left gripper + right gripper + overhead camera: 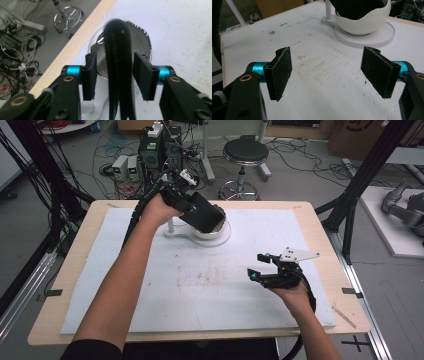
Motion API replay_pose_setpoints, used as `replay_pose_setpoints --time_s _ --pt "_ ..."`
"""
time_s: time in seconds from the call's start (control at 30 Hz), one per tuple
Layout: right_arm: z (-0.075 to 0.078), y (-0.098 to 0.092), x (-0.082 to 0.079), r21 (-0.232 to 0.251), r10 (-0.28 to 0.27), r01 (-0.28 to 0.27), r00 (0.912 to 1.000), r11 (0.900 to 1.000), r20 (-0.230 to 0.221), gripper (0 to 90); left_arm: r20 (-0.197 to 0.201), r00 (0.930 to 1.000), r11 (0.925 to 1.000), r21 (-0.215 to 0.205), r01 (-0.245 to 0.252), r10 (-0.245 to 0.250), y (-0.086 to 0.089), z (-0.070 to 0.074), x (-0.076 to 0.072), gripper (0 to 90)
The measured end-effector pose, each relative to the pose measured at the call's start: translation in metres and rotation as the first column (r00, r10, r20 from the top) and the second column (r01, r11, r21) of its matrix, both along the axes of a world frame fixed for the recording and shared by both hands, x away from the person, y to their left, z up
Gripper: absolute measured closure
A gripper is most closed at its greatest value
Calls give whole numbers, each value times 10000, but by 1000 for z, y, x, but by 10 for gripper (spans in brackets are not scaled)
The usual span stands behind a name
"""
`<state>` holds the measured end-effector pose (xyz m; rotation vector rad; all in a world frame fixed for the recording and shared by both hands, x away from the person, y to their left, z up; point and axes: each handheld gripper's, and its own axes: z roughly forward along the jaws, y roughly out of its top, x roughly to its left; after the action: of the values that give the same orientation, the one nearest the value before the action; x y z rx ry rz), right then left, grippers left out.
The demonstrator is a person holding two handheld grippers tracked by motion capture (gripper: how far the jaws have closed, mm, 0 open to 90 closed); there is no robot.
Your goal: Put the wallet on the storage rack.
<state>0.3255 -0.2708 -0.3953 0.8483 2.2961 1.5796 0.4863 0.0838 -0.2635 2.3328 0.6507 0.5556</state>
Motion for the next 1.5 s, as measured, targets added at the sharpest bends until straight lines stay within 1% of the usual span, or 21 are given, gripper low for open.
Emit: replay_pose_setpoints --time_s 0.1,0.17,0.33,0.4,0.47,0.5,0.57,0.6,0.63,0.73,0.77,0.8,0.83,0.87,0.9,0.93,0.97,1.03,1.1,1.23,1.5 --pt "0 0 0 9 -15 15 10000 10000 -7 256 173 9999 9999 -124 11 -9 0 4 -3 509" --pt "0 0 0 9 -22 22 10000 10000 18 256 532 9986 9997 -263 -16 30 2 11 -8 500" --pt "0 -1 0 33 -46 46 10000 10000 36 256 910 9958 9993 -368 -54 87 3 18 -16 508" --pt "1 -1 -1 51 -100 99 9999 9999 96 256 1105 9938 9991 -393 179 -135 2 20 -23 573" --pt "1 -1 -1 40 -103 103 9999 9999 108 256 1132 9932 9989 -358 318 -275 1 20 -25 600" --pt "1 -1 -1 52 -121 121 9999 9999 87 256 1095 9930 9984 -287 481 -447 0 19 -26 649" --pt "1 0 -1 -6 -116 116 9999 9999 56 256 1236 9914 9990 -65 447 -435 -3 16 -28 727" --pt "1 1 -1 9 -88 88 10000 10000 26 256 1254 9913 9991 188 380 -401 -5 13 -26 755" --pt "1 1 -1 9 -88 88 10000 10000 26 256 1254 9913 9991 188 380 -401 -5 13 -26 757" --pt "-1 2 -1 -25 -56 56 10000 10000 9 256 1508 9885 9995 315 51 -98 -7 9 -21 757" --pt "-1 2 -1 -32 -45 45 10000 10000 -24 256 1695 9854 9988 427 -229 154 -7 7 -16 757" --pt "-2 2 0 -64 -55 55 10000 10000 -41 256 1695 9854 9988 427 -229 154 -7 7 -16 757" --pt "-2 2 0 -61 -38 38 10000 10000 -83 256 1870 9814 9975 473 -522 425 -7 4 -12 754" --pt "-2 2 0 -61 -38 38 10000 10000 -83 256 1870 9814 9975 473 -522 425 -7 4 -12 749" --pt "-3 2 2 -54 -45 44 9999 10000 -114 257 2051 9763 9953 533 -809 684 -6 0 -6 740" --pt "-3 2 2 -54 -45 44 9999 10000 -114 257 2051 9763 9953 533 -809 684 -6 0 -6 735" --pt "-4 2 3 -44 -8 8 9998 10000 -173 257 2161 9717 9917 645 -1117 954 -5 -4 0 729" --pt "-4 2 3 -43 -18 17 9998 10000 -216 257 2220 9693 9901 678 -1231 1053 -5 -5 3 713" --pt "-5 2 3 -66 64 -65 9998 10000 -213 257 2367 9616 9828 867 -1633 1389 -6 -10 9 693" --pt "-5 3 4 -22 74 -74 9997 10000 -229 257 2364 9599 9792 975 -1777 1506 -7 -14 13 654" --pt "-5 2 4 -13 146 -146 9996 9999 -239 257 2494 9569 9826 713 -1714 1488 -8 -8 7 568"
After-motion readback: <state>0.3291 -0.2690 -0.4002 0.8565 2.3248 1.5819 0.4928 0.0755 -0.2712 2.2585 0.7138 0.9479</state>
